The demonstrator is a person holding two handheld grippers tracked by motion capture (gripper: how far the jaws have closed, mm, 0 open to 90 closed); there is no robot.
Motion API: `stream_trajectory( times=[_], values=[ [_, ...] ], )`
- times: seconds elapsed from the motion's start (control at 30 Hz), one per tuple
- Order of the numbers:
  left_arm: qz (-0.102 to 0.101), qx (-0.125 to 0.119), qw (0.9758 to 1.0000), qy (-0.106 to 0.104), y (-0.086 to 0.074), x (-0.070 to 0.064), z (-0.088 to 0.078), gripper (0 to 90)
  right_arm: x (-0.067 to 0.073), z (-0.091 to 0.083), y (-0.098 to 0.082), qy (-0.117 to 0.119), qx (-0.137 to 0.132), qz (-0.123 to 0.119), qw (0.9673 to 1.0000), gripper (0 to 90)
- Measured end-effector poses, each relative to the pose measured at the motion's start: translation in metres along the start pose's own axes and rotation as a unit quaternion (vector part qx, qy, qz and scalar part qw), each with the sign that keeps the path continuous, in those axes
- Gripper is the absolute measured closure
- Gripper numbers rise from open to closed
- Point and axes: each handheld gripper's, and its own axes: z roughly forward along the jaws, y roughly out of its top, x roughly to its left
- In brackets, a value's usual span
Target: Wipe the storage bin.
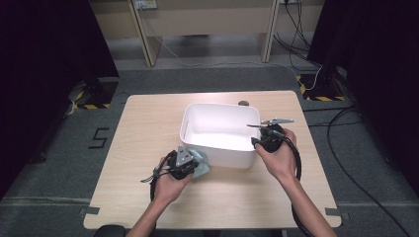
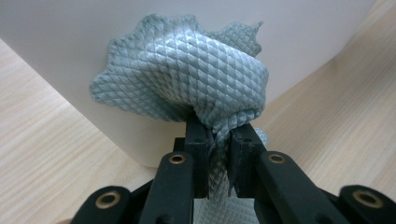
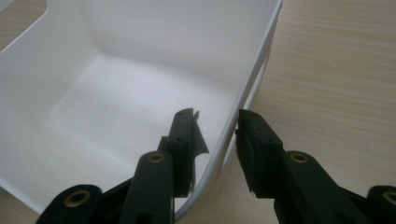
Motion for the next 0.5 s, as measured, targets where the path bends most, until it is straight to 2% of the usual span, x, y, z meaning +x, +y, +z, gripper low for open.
stream_trajectory(
  times=[0.5],
  values=[
    [0.0, -0.013, 0.9999, 0.001, 0.013, -0.002, -0.01, 80.2, 0.001, 0.0, 0.0, 0.001, 0.0, 0.002, 1.0, 68.1]
  ],
)
